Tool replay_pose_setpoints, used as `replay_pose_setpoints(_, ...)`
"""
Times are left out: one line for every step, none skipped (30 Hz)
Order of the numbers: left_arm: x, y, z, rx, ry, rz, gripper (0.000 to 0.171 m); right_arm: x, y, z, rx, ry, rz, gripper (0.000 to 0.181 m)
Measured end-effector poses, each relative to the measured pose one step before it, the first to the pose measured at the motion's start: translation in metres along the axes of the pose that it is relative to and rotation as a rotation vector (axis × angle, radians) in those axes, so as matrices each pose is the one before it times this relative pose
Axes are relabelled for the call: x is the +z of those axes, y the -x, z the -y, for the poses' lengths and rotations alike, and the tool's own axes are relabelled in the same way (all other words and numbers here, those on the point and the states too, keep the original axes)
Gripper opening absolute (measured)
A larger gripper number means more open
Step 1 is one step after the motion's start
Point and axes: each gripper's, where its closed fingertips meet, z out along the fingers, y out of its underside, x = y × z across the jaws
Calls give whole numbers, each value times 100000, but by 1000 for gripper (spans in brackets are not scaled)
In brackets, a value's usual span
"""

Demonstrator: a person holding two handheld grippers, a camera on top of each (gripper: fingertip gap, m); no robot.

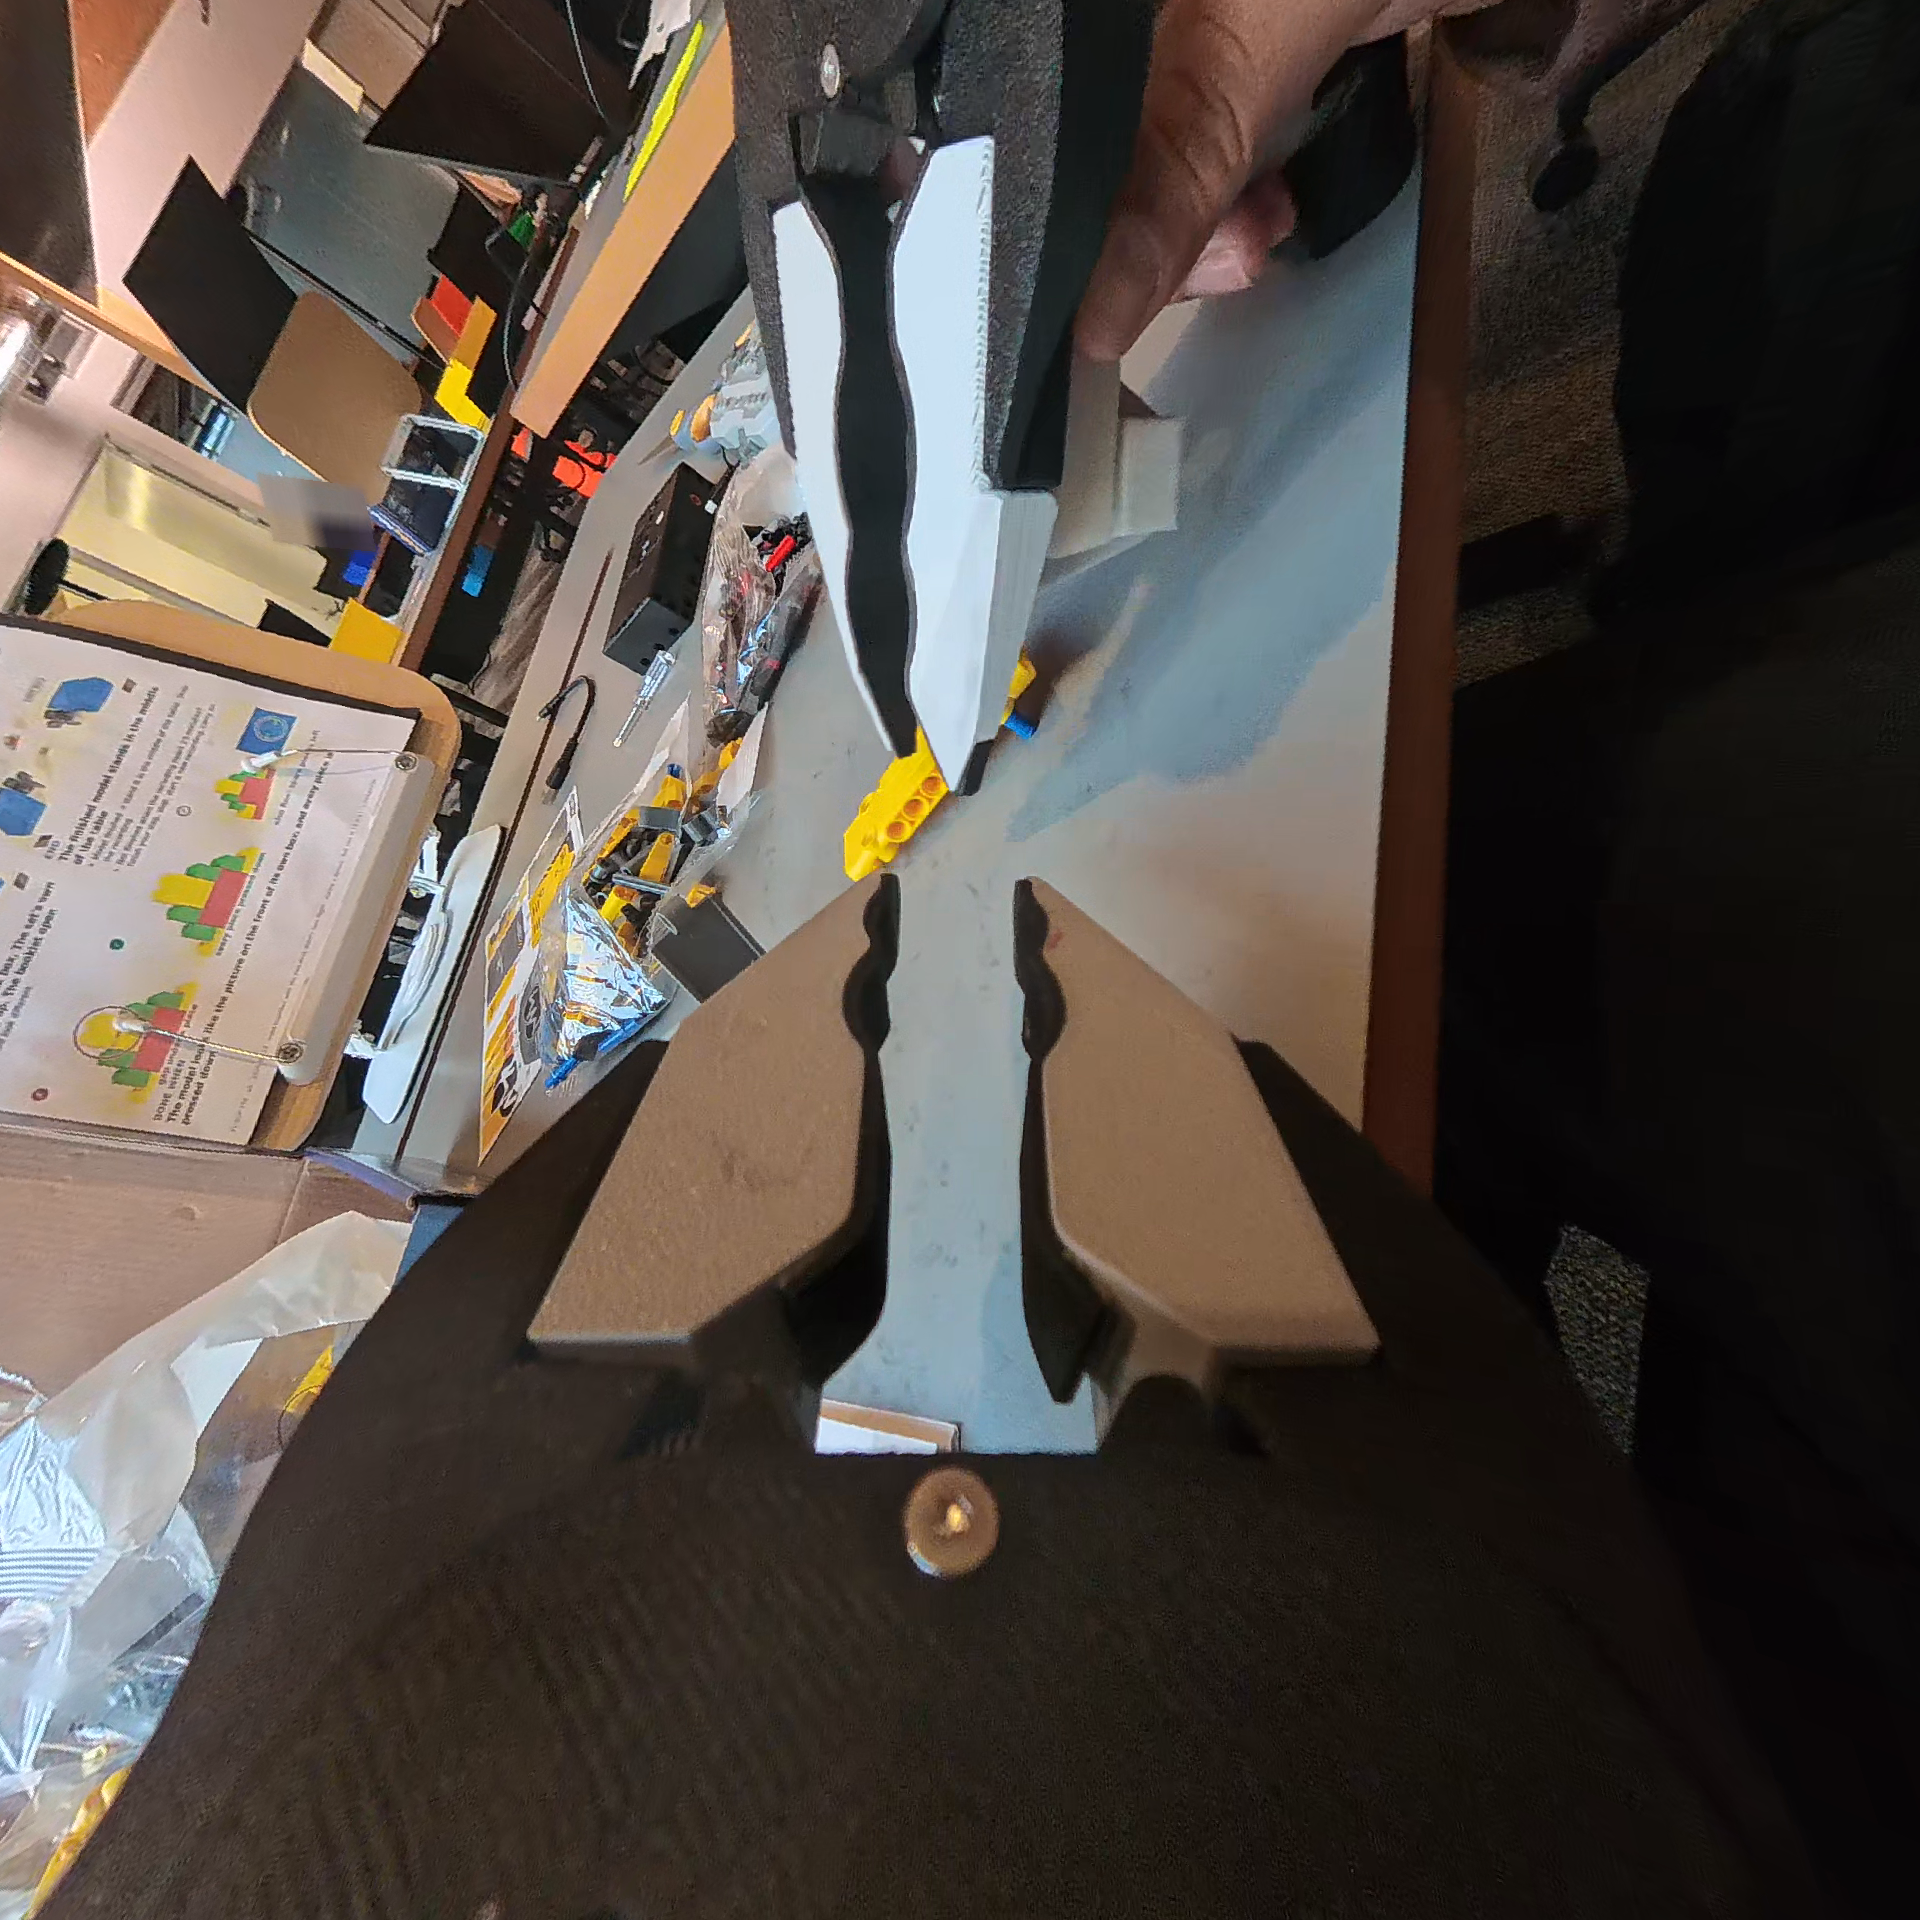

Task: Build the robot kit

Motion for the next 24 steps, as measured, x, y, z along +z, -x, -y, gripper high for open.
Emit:
replay_pose_setpoints(1,4,5,9,24,60,19,-93,-11,137,-263,-1060,-54,22)
replay_pose_setpoints(5,0,-2,48,27,61,19,-170,-100,133,660,-1405,-70,23)
replay_pose_setpoints(-2,-12,-11,112,51,32,19,-245,-144,143,1028,-1724,-59,23)
replay_pose_setpoints(12,-14,2,169,69,24,19,-276,-208,77,956,-1455,-201,24)
replay_pose_setpoints(-9,-13,-8,165,28,30,19,-277,-258,-35,868,-965,-390,25)
replay_pose_setpoints(2,-19,11,100,-9,-26,19,-267,-262,-104,984,-500,-327,25)
replay_pose_setpoints(-1,-2,-1,14,8,-18,19,-235,-255,-161,1061,-151,-250,26)
replay_pose_setpoints(-5,5,1,-44,-22,-32,19,-203,-234,-153,869,-75,-216,26)
replay_pose_setpoints(1,-4,0,-47,-57,-38,18,-173,-176,-92,571,-208,-63,26)
replay_pose_setpoints(-9,1,13,15,-49,-17,18,-139,-137,-41,395,-342,-57,26)
replay_pose_setpoints(-7,-12,9,73,-45,35,18,-82,-114,-23,365,-252,-37,27)
replay_pose_setpoints(-1,-12,5,107,-19,-16,18,-8,-45,-25,354,36,290,27)
replay_pose_setpoints(4,-10,-4,80,42,-23,18,41,13,-59,250,370,444,27)
replay_pose_setpoints(3,-11,-5,49,53,-17,18,78,-4,-67,46,606,197,28)
replay_pose_setpoints(4,-2,-6,26,1,22,18,82,11,-76,-132,617,181,28)
replay_pose_setpoints(3,5,5,19,-36,30,18,58,14,-51,-168,441,162,28)
replay_pose_setpoints(-7,4,3,27,-21,48,18,34,2,-14,-113,144,61,28)
replay_pose_setpoints(3,-3,-8,7,16,22,18,4,-6,25,8,-119,100,28)
replay_pose_setpoints(14,8,-6,-8,98,30,18,-14,-9,20,225,-205,187,28)
replay_pose_setpoints(20,10,-23,-9,178,55,18,-23,-17,32,378,-270,203,28)
replay_pose_setpoints(13,13,-20,4,154,108,18,-44,-28,44,417,-408,178,28)
replay_pose_setpoints(13,6,-17,74,93,111,18,-53,-29,57,440,-481,163,28)
replay_pose_setpoints(5,-13,-7,201,93,104,18,-44,-22,46,396,-417,159,28)
replay_pose_setpoints(20,-13,-7,309,109,102,18,-28,-12,25,327,-205,192,29)
